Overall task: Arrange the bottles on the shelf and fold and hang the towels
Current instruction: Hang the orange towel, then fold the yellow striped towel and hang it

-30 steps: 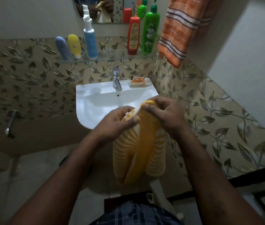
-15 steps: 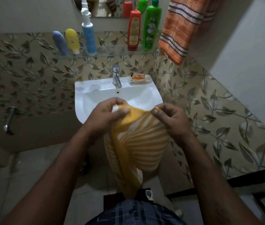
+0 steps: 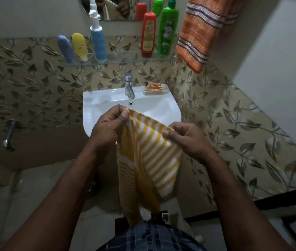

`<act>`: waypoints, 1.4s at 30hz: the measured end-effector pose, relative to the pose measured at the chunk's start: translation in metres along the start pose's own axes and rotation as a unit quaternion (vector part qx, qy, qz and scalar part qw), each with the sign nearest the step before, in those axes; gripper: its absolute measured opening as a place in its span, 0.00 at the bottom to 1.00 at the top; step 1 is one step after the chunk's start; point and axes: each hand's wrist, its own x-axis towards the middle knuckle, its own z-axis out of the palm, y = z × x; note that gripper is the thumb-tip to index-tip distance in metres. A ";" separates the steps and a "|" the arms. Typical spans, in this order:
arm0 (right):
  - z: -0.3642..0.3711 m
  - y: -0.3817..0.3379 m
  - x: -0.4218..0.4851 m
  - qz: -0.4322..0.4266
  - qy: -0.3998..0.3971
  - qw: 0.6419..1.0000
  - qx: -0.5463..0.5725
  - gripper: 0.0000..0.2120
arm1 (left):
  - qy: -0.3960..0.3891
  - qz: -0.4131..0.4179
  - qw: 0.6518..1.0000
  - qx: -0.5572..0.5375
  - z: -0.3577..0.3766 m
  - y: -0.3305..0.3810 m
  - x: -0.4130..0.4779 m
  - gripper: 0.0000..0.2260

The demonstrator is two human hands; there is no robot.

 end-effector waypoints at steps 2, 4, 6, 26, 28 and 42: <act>-0.005 0.004 0.000 -0.002 0.037 0.999 -0.002 0.10 | -0.001 -0.021 1.000 -0.015 -0.002 -0.008 0.000 0.12; -0.006 0.001 0.002 -0.020 0.073 0.997 0.008 0.09 | -0.020 -0.025 0.999 0.015 0.004 -0.016 -0.002 0.10; -0.004 -0.006 0.005 -0.046 0.084 0.995 -0.012 0.07 | -0.064 -0.020 0.994 0.091 0.014 -0.020 -0.005 0.10; 0.009 -0.011 0.005 0.026 0.186 0.970 0.153 0.12 | -0.100 0.008 0.976 0.196 0.036 -0.019 -0.009 0.14; 0.018 -0.017 0.005 0.029 0.161 0.976 0.142 0.13 | -0.088 0.022 0.976 0.199 0.039 -0.020 -0.009 0.15; -0.026 -0.032 -0.011 -0.083 0.117 0.985 0.096 0.21 | -0.110 -0.032 0.989 0.095 0.015 -0.011 -0.022 0.08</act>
